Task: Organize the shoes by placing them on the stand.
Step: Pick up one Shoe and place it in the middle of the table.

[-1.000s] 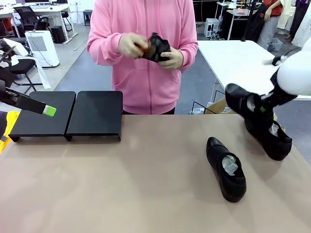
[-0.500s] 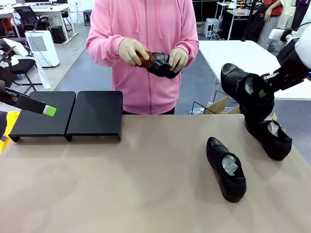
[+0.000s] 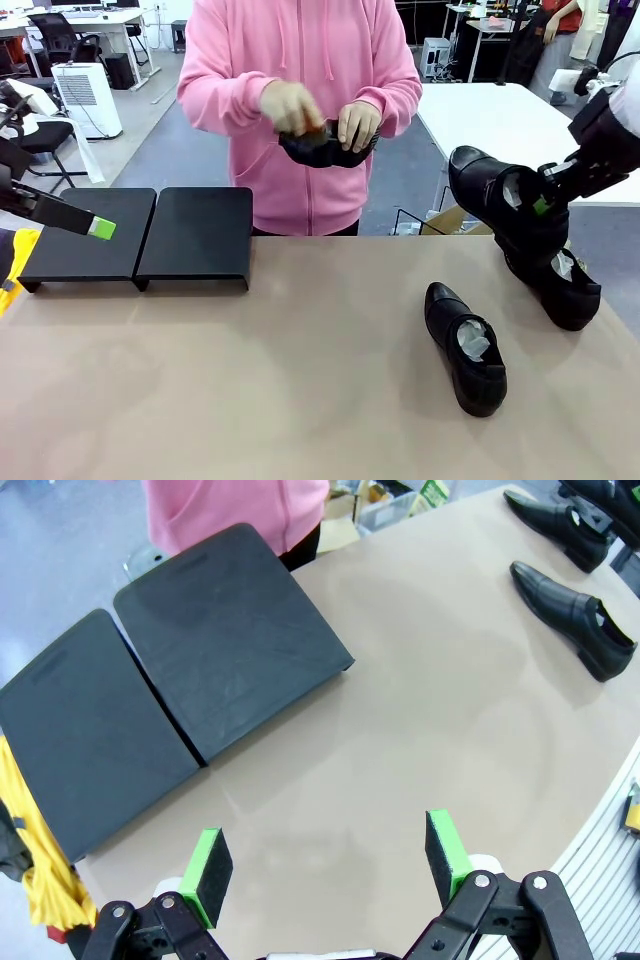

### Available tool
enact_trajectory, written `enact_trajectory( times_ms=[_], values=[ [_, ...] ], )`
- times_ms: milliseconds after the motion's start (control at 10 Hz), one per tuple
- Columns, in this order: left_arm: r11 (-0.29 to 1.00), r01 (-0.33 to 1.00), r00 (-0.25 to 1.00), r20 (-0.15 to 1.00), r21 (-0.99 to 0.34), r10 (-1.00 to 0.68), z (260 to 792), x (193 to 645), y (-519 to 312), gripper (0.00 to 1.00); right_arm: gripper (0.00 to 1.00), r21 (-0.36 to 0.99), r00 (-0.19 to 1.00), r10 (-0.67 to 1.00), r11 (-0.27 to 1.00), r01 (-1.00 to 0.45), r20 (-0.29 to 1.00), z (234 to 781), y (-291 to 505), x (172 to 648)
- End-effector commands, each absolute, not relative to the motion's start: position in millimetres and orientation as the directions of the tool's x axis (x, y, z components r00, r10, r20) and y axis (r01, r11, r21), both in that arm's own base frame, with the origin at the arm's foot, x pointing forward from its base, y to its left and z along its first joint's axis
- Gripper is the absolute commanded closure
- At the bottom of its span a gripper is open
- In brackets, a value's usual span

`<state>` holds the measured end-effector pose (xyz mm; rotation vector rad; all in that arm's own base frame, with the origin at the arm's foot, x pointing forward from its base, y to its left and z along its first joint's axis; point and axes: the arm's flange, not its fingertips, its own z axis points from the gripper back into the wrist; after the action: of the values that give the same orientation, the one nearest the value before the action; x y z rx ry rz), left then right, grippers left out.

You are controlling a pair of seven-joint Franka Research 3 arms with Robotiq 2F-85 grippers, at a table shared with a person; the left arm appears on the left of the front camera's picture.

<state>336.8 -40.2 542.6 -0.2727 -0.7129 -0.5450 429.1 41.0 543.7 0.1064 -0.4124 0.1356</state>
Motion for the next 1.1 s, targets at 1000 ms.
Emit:
enact_trajectory(
  times_ms=[1000],
  values=[
    [0.824,0.564,0.623,0.681,-0.049,-0.385,543,337,-39,0.0,1.0,0.29,0.974,-0.064,0.957,-0.002,0.219,435,287,307]
  ],
)
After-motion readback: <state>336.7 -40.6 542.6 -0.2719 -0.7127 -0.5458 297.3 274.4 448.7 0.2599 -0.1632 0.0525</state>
